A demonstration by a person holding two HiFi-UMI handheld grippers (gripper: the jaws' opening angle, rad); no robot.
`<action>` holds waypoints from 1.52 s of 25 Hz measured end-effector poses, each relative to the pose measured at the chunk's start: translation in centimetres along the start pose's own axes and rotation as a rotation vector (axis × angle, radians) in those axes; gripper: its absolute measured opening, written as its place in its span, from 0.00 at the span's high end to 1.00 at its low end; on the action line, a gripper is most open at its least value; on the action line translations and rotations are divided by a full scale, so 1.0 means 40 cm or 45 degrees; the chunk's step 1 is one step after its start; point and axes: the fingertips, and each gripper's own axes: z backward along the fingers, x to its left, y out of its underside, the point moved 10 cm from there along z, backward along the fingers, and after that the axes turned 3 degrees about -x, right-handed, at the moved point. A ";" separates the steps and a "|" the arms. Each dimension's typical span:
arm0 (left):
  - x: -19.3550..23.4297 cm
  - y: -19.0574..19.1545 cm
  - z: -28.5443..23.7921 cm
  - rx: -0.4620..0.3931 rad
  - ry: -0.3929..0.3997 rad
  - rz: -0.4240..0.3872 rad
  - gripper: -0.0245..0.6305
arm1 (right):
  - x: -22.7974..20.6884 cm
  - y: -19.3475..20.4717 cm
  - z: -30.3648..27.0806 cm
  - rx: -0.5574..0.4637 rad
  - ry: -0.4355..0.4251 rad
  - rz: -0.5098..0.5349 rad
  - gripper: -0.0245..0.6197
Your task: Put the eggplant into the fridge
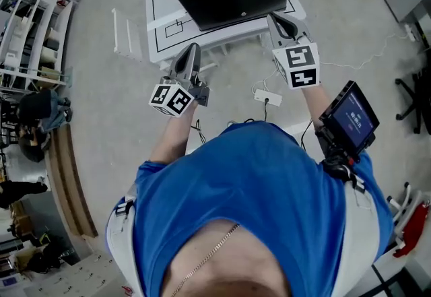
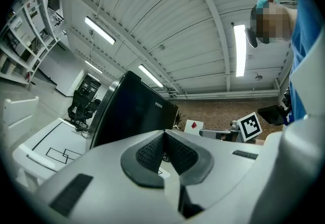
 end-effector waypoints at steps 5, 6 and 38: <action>-0.155 0.049 -0.012 0.011 0.036 0.002 0.95 | -0.069 0.022 0.173 -0.003 0.038 -0.014 0.96; -0.184 0.058 -0.012 0.011 0.041 0.003 0.95 | -0.081 0.025 0.205 -0.004 0.043 -0.015 0.96; -0.240 0.080 -0.012 0.047 0.047 0.029 0.95 | -0.049 0.004 0.259 -0.018 -0.008 0.003 0.96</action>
